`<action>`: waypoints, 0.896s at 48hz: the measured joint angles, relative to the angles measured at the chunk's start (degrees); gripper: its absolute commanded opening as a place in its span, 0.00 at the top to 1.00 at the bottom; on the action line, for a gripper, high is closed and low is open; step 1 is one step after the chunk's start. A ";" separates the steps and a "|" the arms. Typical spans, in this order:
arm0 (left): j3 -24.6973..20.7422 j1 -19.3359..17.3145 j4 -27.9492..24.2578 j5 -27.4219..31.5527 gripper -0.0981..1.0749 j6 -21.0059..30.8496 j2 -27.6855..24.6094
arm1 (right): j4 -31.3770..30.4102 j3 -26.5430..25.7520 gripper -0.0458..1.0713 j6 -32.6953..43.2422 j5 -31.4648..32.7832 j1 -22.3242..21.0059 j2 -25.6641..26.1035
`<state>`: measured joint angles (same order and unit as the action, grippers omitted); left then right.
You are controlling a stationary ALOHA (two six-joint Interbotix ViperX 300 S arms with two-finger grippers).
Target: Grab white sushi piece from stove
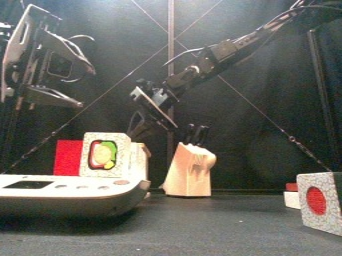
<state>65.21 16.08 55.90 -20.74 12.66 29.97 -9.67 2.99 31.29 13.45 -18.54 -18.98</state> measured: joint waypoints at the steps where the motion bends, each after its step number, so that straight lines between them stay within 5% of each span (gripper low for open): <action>1: 0.00 -0.35 -0.97 0.00 0.16 -0.09 0.09 | 0.00 0.09 0.56 -0.09 -0.09 0.00 0.35; 18: -2.46 -7.29 -28.83 -0.70 0.16 -0.18 7.12 | -1.58 9.32 0.55 -0.18 -5.63 1.85 11.87; 29: 1.49 -8.96 -46.85 -3.25 0.16 -0.18 12.30 | -1.76 22.59 0.50 -0.09 -21.36 5.98 21.80; 35: 3.34 -12.48 -51.42 -4.48 0.16 -0.09 12.74 | -1.85 26.89 0.41 -0.09 -28.56 8.26 23.55; 43: 3.96 -17.93 -53.44 -4.92 0.16 -0.18 14.15 | -1.93 29.44 0.29 -0.09 -29.97 10.46 23.47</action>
<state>69.17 -1.85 2.46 -25.66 12.48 44.12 -11.60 32.43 31.20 -16.52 -8.09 4.48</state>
